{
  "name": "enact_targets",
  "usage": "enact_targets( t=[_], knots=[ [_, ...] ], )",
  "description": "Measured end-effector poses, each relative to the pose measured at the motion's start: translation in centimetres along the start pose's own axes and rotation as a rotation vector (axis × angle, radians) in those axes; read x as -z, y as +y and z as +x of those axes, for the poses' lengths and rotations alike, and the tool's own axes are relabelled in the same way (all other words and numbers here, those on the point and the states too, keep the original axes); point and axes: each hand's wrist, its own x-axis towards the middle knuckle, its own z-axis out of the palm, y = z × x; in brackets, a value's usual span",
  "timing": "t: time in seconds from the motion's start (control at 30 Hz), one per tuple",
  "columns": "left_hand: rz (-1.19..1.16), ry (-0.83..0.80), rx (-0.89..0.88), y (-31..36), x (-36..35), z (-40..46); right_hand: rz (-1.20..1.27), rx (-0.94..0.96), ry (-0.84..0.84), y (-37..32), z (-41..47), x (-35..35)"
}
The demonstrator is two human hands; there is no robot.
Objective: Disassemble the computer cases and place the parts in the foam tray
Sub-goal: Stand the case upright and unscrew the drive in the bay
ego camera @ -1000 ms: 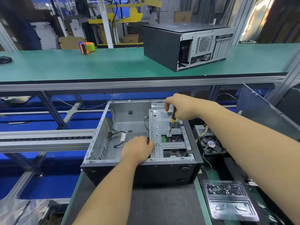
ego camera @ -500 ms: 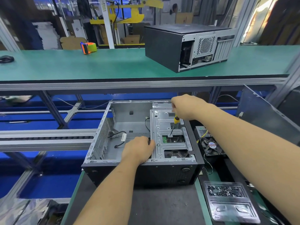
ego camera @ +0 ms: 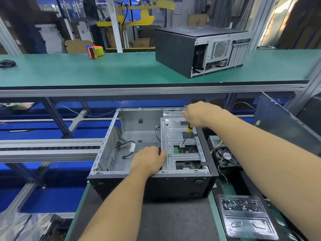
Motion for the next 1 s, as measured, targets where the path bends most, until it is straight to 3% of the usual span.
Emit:
enact_targets(
  t=[0.43, 0.77, 1.0],
  knots=[
    [-0.003, 0.002, 0.004, -0.1, 0.0, 0.1, 0.236, 0.165, -0.013, -0.2, 0.1, 0.2],
    [-0.006, -0.005, 0.009, -0.1, -0.1, 0.1, -0.006, -0.053, 0.054, -0.6, 0.0, -0.1],
    [-0.006, -0.006, 0.007, -0.1, -0.1, 0.1, 0.122, 0.101, 0.062, -0.4, 0.2, -0.2]
  ],
)
